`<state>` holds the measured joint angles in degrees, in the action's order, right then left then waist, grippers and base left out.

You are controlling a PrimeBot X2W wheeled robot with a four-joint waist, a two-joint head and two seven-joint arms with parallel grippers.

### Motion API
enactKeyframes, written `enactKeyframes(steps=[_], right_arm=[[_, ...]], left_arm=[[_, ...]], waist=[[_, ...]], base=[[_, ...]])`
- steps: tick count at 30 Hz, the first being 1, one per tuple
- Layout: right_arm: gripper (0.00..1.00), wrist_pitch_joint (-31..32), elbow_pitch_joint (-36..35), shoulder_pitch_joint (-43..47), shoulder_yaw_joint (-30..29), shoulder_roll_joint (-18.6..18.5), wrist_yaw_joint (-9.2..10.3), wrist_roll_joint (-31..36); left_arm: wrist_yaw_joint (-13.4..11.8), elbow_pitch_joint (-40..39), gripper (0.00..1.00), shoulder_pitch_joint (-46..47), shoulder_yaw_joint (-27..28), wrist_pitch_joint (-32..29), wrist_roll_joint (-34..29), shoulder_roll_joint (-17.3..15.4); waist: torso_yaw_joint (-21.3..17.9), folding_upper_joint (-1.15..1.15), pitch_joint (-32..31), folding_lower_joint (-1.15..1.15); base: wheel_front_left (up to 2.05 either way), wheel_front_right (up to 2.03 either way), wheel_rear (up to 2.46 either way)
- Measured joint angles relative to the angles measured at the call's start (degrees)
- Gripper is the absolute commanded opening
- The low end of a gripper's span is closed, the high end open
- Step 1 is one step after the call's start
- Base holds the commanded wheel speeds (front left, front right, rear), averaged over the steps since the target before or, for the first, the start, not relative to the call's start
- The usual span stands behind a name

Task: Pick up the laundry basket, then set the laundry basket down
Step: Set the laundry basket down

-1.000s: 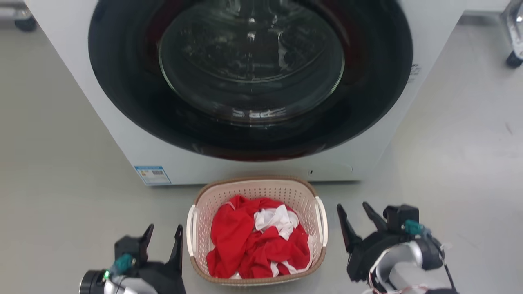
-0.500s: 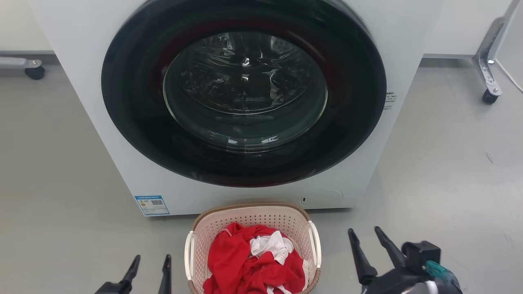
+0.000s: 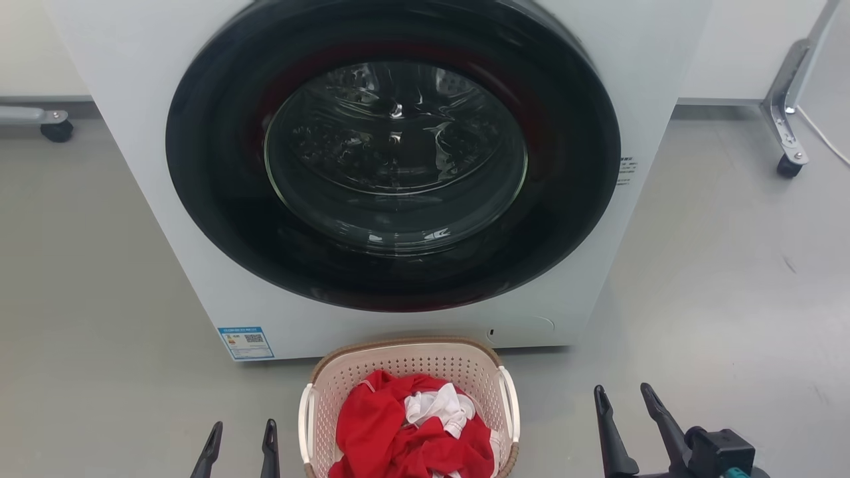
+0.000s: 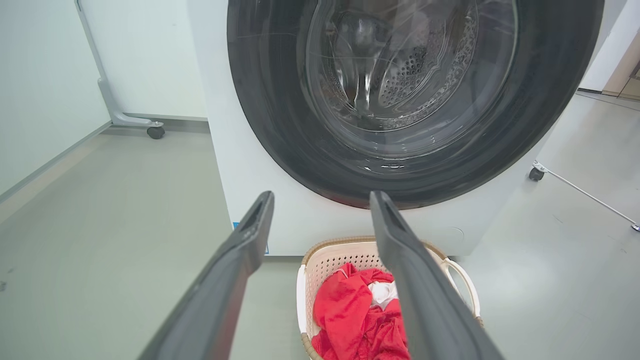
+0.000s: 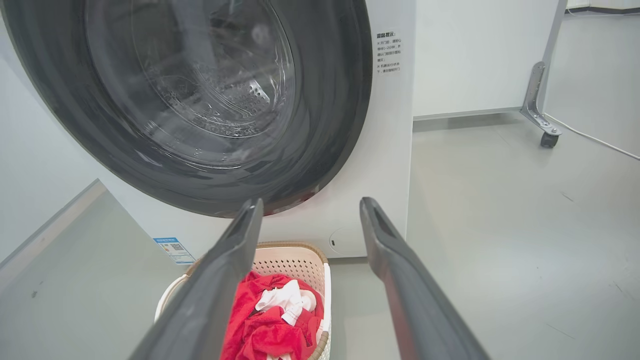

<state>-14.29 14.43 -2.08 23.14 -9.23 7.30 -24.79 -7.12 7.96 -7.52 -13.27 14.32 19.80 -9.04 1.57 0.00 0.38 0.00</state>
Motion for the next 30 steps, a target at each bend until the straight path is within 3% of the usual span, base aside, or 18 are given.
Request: enactKeyframes(steps=[13, 30], right_arm=[[1.0, -0.01, -6.49, 5.16, -3.19, 1.8, 0.0, 5.94], [1.0, -0.16, -9.99, 6.88, -5.71, 2.82, 0.0, 9.33]], left_arm=[[-0.01, -5.02, 1.0, -3.6, 1.79, 0.0, -3.37, 1.77], [-0.01, -8.21, 1.0, -4.7, 2.13, 0.0, -6.38, 2.09]], waist=[[-0.56, 0.0, -0.96, 0.0], [-1.1, 0.0, -0.7, 0.0]], base=[[0.0, 0.0, 0.0], [0.0, 0.0, 0.0]])
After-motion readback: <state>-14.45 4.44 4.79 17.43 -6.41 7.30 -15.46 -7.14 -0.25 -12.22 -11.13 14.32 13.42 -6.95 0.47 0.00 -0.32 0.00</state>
